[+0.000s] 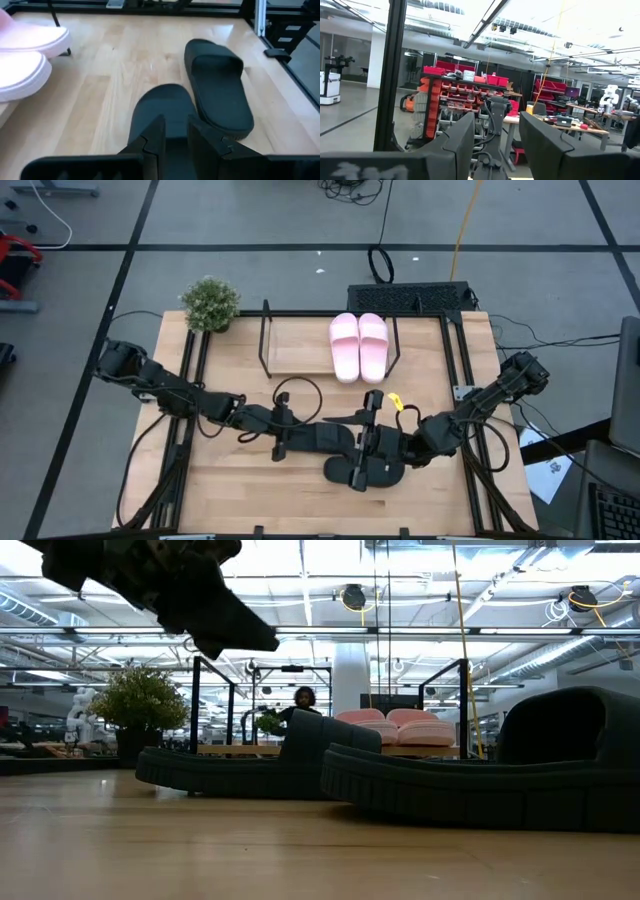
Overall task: Pick and place slides into the shelf
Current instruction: Put the top black slide on the shelf
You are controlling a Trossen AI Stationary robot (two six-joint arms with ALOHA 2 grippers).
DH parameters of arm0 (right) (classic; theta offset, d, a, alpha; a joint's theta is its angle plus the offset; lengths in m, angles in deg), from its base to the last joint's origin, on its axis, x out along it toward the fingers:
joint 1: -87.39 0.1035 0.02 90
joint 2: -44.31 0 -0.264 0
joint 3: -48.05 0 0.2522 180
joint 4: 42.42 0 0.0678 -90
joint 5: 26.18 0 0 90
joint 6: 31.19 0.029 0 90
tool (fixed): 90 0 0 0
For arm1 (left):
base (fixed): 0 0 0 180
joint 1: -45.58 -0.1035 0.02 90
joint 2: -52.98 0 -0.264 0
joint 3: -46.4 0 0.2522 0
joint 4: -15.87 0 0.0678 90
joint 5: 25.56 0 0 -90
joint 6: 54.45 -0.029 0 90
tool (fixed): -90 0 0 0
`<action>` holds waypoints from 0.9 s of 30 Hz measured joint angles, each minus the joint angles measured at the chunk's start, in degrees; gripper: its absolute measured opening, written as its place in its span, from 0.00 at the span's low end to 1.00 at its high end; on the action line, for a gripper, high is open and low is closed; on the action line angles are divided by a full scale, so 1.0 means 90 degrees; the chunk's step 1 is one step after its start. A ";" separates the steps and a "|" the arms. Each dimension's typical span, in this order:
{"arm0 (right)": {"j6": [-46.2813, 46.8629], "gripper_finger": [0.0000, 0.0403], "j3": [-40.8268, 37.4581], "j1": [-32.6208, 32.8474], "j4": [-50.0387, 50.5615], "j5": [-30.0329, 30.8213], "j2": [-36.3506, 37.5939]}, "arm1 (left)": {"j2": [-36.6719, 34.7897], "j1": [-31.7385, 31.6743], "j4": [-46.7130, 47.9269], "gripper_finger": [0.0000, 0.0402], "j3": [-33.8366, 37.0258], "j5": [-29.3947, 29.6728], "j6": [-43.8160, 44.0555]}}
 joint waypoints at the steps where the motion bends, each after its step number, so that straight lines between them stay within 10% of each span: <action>1: -0.0052 0.36 0.0000 0.0000 -0.0040 -0.0002 0.0000 | 0.0000 0.0002 0.0047 0.19 -0.0021 -0.0030 0.0050; 8: -0.0296 0.36 0.0000 0.0036 -0.0034 0.0276 0.0002 | -0.0055 0.0005 0.0477 0.19 -0.0026 -0.0195 0.0799; 19: 0.1802 0.36 0.0000 0.0786 0.2291 0.3119 0.0032 | -0.1457 0.0351 0.1918 0.19 -0.0022 -0.0262 0.1715; 27: 0.4241 0.36 0.0000 0.0814 0.4249 0.2290 0.0032 | -0.2300 0.0783 0.2066 0.18 -0.0026 0.0560 0.1570</action>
